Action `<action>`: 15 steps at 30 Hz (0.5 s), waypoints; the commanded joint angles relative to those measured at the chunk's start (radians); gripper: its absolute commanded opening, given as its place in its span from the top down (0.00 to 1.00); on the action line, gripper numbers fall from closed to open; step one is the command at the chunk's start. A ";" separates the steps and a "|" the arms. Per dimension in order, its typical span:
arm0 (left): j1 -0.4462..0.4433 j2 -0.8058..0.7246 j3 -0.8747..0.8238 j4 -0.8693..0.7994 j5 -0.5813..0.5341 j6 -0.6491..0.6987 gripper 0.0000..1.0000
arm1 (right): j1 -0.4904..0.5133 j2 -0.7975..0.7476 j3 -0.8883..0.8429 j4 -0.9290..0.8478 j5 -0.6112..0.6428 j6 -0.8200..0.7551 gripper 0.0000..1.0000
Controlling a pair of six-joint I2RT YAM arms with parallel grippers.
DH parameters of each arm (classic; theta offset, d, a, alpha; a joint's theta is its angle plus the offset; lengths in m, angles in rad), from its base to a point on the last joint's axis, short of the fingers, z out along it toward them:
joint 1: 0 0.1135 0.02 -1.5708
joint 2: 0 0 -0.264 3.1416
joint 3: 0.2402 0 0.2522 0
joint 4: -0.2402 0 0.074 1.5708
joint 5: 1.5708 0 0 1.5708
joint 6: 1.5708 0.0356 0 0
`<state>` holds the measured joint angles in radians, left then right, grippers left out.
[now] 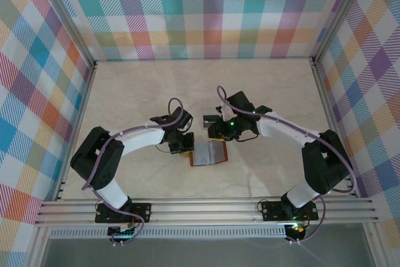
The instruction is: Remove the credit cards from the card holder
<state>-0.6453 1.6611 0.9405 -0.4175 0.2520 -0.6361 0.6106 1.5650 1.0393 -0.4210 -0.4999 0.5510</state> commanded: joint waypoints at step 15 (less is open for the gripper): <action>0.007 0.034 -0.067 0.056 0.061 -0.004 0.96 | 0.111 0.144 0.010 0.081 -0.038 0.109 0.84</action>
<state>-0.6441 1.6814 0.9066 -0.3748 0.2901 -0.6365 0.7063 1.6844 1.0393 -0.3729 -0.5175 0.6300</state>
